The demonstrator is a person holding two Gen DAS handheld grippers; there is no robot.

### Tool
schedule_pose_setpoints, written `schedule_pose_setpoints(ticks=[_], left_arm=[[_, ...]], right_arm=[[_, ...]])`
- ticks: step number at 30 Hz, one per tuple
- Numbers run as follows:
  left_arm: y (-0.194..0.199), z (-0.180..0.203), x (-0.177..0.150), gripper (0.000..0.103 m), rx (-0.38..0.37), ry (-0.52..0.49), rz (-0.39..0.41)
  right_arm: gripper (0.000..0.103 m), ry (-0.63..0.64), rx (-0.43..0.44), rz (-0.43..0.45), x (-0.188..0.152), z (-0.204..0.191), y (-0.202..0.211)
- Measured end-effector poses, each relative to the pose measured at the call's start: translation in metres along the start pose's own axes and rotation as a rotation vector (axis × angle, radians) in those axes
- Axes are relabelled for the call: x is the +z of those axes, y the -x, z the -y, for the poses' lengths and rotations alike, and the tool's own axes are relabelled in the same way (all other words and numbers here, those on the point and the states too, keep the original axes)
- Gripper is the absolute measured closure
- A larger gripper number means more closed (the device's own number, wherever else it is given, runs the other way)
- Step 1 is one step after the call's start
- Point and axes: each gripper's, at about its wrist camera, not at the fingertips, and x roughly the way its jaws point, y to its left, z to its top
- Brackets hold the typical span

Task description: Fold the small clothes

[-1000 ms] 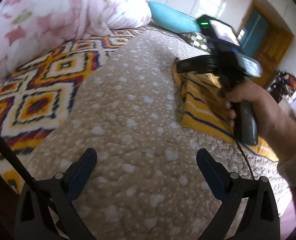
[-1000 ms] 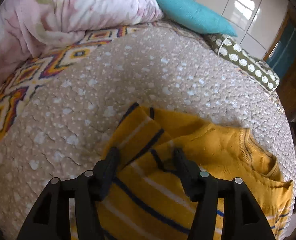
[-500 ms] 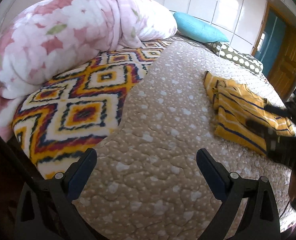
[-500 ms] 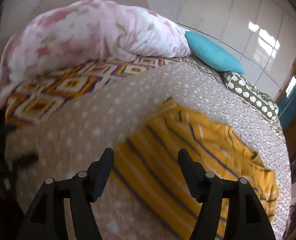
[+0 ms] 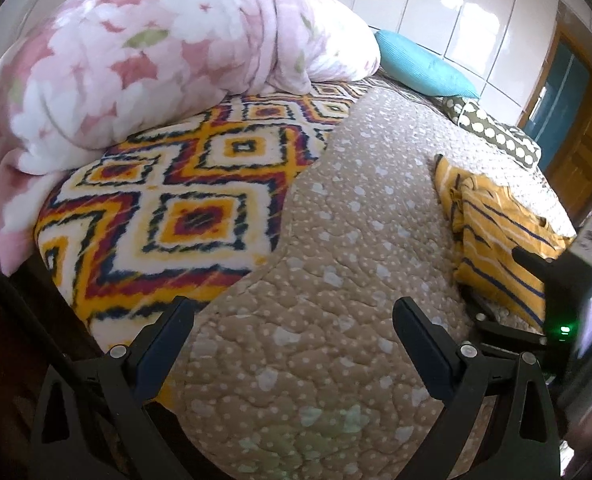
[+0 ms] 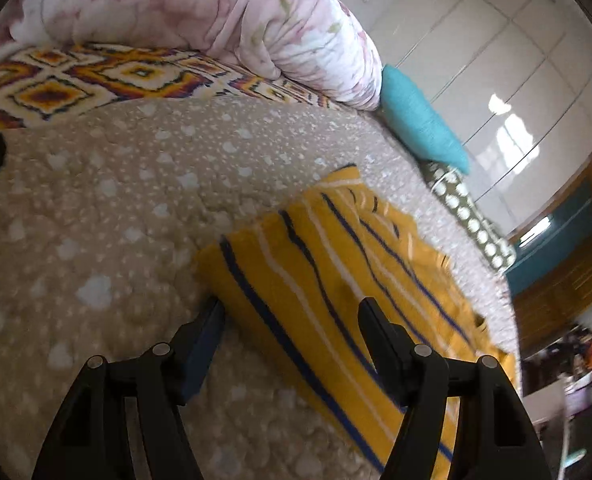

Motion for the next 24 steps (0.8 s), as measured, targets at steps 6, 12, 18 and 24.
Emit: schedule_pose_setpoints(ticks=[6,12,18,24], left_arm=[[0.0,-0.005,0.0,0.004,-0.008,0.018,0.001],[0.005,-0.01,0.0,0.004,-0.028,0.047,0.007],[0.013,-0.012,-0.002,0.004,-0.049,0.047,0.005],[0.024,-0.007,-0.006,0.004,-0.049,0.043,0.021]], right_arm=[[0.031,0.037,-0.06,-0.017,0.02,-0.011,-0.015],[0.038,0.001,-0.097,-0.077,0.041,-0.011,-0.036],[0.061,-0.04,-0.063,-0.127,0.051,-0.006,-0.045],[0.082,-0.134,-0.043,-0.154,0.043,0.019,-0.048]])
